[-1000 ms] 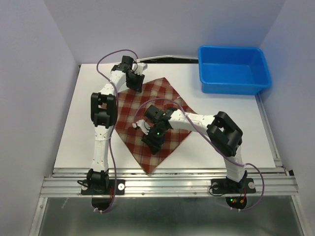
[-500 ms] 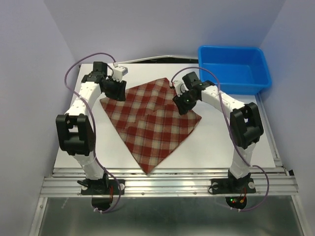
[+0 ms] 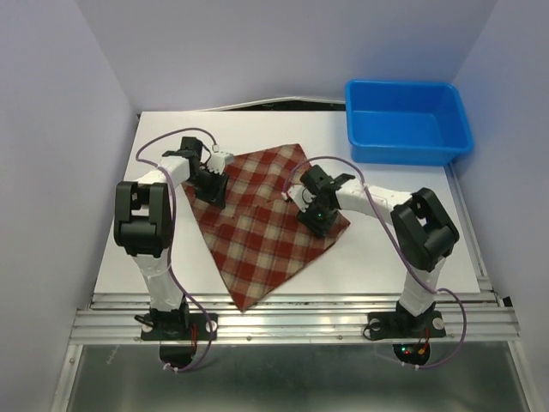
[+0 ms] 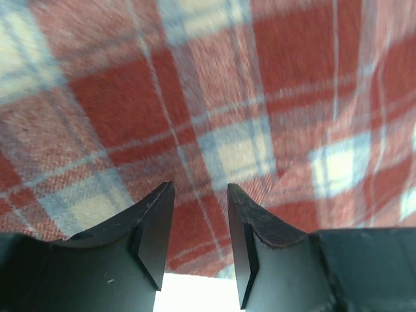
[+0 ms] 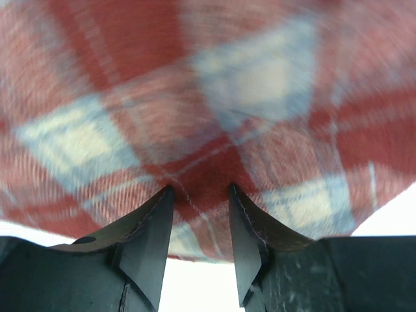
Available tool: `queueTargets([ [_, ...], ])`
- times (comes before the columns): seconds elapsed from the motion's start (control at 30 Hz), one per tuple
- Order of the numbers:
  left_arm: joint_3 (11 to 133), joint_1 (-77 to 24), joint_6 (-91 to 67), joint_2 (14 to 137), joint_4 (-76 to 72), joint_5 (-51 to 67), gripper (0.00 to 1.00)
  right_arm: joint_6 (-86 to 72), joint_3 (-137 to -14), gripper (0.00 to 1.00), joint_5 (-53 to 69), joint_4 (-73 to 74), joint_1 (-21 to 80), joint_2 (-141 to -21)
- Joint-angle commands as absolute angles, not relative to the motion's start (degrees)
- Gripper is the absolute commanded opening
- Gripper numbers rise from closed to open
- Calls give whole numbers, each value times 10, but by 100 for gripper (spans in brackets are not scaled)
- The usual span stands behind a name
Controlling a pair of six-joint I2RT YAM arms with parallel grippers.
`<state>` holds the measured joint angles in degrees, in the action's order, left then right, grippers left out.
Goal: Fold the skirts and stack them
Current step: Flatten the skirt out
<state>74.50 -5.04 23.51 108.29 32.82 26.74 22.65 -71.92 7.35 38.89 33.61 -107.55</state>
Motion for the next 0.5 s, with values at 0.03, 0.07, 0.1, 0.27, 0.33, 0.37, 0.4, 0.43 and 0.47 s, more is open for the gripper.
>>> queueTargets([
  [0.03,787,-48,241,1114,323,272,49,207,-665,44,178,489,444,-1073],
  [0.07,790,-49,245,1127,325,273,47,202,-667,44,205,492,459,-1064],
  [0.1,792,-49,249,1133,335,277,45,200,-669,44,218,499,473,-1058],
  [0.27,741,-52,276,1115,350,312,37,203,-691,45,279,526,510,-1036],
  [0.33,714,-53,309,1099,375,337,37,214,-717,46,282,554,510,-1021],
  [0.37,709,-52,327,1080,387,345,37,215,-728,48,280,560,510,-1013],
  [0.4,710,-51,340,1071,399,351,38,217,-740,49,271,562,510,-1004],
  [0.43,715,-49,365,1059,417,365,39,214,-766,53,260,560,500,-994],
  [0.47,723,-47,379,1049,427,373,42,212,-780,56,250,554,490,-974],
])
